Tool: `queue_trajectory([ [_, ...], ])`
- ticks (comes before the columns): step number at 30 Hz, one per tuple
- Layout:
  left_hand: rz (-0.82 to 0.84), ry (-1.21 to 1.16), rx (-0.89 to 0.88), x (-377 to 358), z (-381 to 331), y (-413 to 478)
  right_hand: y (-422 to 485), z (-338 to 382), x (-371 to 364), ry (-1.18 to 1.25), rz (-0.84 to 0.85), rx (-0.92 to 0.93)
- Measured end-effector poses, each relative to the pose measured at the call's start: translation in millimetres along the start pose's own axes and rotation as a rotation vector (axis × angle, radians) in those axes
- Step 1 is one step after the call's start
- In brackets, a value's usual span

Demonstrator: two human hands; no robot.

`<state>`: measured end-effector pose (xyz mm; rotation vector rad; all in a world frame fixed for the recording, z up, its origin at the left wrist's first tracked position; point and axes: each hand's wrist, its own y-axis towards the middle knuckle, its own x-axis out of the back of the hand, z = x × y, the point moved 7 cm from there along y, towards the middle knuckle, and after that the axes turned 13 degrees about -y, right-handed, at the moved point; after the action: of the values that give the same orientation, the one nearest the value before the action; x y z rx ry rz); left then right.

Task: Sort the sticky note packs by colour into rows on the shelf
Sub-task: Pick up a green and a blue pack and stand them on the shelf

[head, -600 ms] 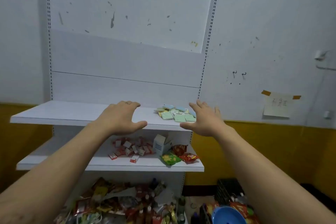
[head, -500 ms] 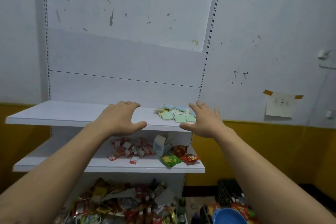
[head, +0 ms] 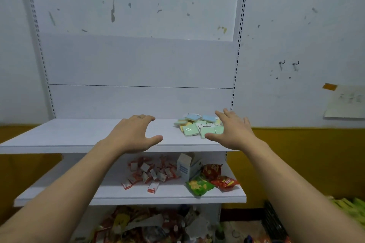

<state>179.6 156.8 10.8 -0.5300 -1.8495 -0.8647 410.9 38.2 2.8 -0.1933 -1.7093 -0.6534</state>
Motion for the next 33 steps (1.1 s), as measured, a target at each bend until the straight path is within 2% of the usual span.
queue_trajectory([
  [12,0.032,0.025,0.051,-44.1,12.7,98.4,98.2,-28.8,-67.5,0.069,0.043,0.016],
  [26,0.093,-0.090,0.038,-110.7,121.6,211.1,223.9,2.9,-126.7,-0.040,0.127,-0.045],
  [33,0.142,-0.167,-0.002,-155.8,167.3,282.8,271.9,2.4,-166.4,-0.078,0.200,-0.158],
])
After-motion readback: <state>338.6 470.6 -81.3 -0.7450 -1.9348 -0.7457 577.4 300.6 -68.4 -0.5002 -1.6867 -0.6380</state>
